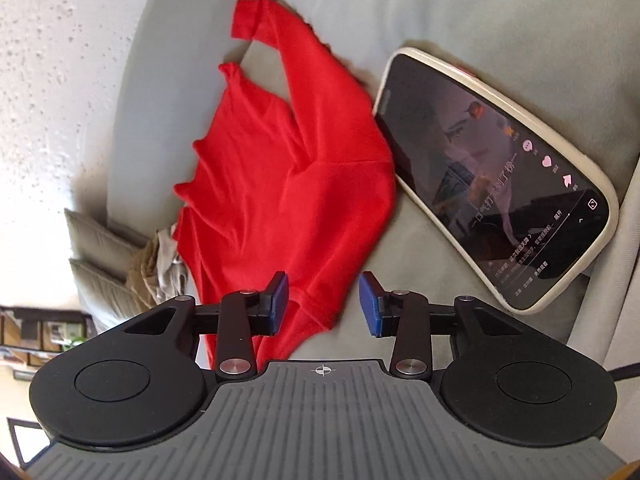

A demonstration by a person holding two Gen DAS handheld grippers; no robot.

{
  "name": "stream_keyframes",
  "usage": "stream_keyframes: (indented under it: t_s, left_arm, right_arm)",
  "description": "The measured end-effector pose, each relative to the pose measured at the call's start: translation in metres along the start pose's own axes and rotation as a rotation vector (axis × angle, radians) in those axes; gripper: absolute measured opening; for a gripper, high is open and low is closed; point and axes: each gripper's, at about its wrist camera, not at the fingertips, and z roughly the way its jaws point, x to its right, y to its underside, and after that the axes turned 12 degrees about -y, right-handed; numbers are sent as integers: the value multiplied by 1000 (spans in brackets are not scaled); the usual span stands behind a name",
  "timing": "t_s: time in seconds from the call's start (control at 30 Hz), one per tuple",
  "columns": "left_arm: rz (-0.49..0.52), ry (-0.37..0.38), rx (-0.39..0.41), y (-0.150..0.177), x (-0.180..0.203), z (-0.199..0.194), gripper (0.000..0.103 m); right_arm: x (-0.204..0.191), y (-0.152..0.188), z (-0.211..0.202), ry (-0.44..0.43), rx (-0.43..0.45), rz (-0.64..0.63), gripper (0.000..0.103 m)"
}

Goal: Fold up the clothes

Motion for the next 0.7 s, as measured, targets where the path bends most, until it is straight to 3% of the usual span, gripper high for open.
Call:
stream_keyframes:
  t_s: [0.13, 0.3, 0.5, 0.57, 0.6, 0.63, 0.67, 0.7]
  left_arm:
    - [7, 28, 9, 1, -3, 2, 35]
    - [-12, 79, 10, -1, -7, 9, 41]
    - [29, 65, 26, -2, 6, 12, 42]
    - [39, 66, 25, -1, 9, 10, 40]
    - [39, 76, 18, -1, 10, 10, 30]
    - [38, 90, 2, -2, 10, 11, 12]
    - [29, 99, -16, -2, 10, 13, 7]
    - [11, 95, -29, -1, 9, 13, 5]
  right_arm:
    - [13, 2, 13, 22, 11, 14, 40]
    - [19, -2, 26, -28, 35, 32, 44]
    - [21, -11, 34, -53, 80, 29, 44]
    - [21, -12, 35, -46, 97, 13, 38]
    - [20, -12, 36, -32, 103, 3, 34]
    - [18, -12, 36, -10, 106, -14, 23]
    - [16, -12, 37, 19, 105, -36, 7]
    - [15, -12, 38, 43, 101, -55, 3]
